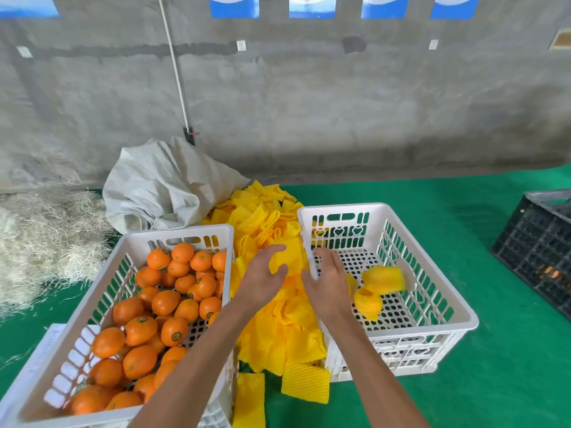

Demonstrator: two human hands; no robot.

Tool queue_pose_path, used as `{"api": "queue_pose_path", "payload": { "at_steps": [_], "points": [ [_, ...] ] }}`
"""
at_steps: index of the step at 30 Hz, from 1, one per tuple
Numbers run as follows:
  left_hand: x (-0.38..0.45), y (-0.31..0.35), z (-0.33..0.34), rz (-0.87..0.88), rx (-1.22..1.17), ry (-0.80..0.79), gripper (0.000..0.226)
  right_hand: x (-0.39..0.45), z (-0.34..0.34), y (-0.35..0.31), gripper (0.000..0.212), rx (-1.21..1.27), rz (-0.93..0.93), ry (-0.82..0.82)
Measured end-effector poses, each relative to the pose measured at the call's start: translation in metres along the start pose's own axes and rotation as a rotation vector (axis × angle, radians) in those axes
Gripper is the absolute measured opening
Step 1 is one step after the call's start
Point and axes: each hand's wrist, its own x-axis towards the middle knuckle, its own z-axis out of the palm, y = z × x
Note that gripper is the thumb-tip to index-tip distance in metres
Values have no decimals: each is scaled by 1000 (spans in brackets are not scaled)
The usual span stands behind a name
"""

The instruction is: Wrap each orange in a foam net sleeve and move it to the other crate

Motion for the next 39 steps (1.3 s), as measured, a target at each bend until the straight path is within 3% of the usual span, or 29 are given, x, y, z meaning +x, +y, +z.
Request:
{"api": "queue_pose_path", "payload": {
  "at_steps": [8,12,17,21,26,32,39],
  "points": [
    [-33,-75,-69,-182,165,57,47,-11,77,-6,56,-169,-18,-454],
    [-50,-105,-91,-265,147,93,47,-19,110,-14,55,-312,-35,-545],
    [-59,-147,-114,-392,258,58,52,-22,124,-16,51,-459,-62,-521],
    [-63,-174,-135,-532,439,-27,52,-21,132,-22,48,-356,-46,-491],
    [-62,-196,-149,-639,806,-96,54,-12,125,-42,42,-123,-109,-334],
    [-58,-219,-153,-636,1043,-172,55,-1,113,-71,26,122,-190,-132],
    [-58,-204,-156,-531,1018,-28,36,1,104,-86,17,315,-222,-4]
  ]
}}
